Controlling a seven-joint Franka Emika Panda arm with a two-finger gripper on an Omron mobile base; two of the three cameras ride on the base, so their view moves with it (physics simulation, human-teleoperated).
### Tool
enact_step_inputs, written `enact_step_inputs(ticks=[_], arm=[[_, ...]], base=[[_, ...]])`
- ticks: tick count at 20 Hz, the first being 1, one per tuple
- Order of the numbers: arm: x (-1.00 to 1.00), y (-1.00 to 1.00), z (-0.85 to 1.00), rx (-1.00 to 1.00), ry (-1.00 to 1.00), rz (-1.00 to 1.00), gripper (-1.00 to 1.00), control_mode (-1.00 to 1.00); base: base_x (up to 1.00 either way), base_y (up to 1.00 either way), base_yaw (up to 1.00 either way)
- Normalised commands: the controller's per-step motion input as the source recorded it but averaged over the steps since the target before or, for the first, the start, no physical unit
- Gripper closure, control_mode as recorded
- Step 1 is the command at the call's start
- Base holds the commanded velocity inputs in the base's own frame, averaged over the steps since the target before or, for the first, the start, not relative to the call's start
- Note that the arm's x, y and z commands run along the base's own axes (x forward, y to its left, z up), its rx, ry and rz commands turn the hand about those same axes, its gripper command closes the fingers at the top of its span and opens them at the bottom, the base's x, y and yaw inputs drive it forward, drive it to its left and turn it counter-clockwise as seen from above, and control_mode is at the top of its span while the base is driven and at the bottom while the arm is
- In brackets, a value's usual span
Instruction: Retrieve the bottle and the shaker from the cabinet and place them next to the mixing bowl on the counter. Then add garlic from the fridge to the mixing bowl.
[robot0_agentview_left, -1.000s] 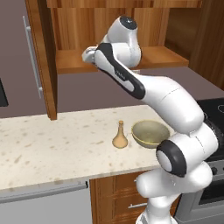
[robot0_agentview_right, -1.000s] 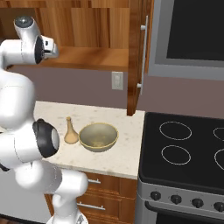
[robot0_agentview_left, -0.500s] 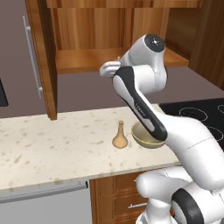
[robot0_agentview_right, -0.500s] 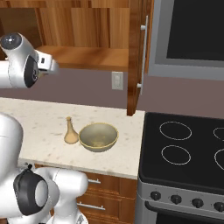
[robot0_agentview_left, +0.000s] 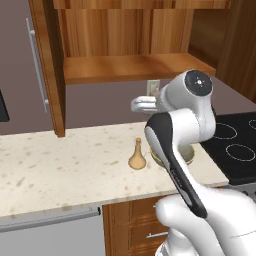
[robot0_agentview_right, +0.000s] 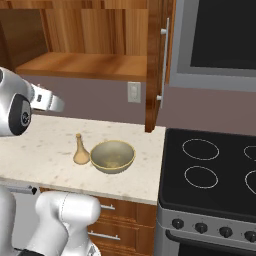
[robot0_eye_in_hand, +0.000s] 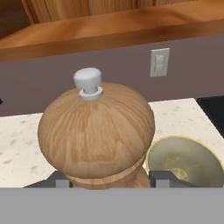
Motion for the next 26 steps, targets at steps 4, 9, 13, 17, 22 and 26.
enact_step_inputs(ticks=[4, 9, 13, 17, 22, 26], arm=[[-0.44, -0.44, -0.5, 0.0, 0.09, 0.0, 1.0, -1.0], [-0.31, -0.51, -0.48, 0.0, 0.1, -0.01, 1.0, -1.0], [-0.09, -0.51, -0.3, 0.0, 0.08, 0.0, 1.0, -1.0], [-0.03, -0.86, -0.27, 0.0, 0.01, 0.07, 1.0, -1.0], [0.0, -1.0, -0.35, 0.0, -0.02, 0.14, 1.0, -1.0], [0.0, -0.86, -0.28, 0.0, 0.0, 0.15, 1.0, -1.0]], base=[[0.0, 0.0, 0.0], [0.0, 0.0, 0.0], [0.0, 0.0, 0.0], [0.0, 0.0, 0.0], [0.0, 0.0, 0.0], [0.0, 0.0, 0.0]])
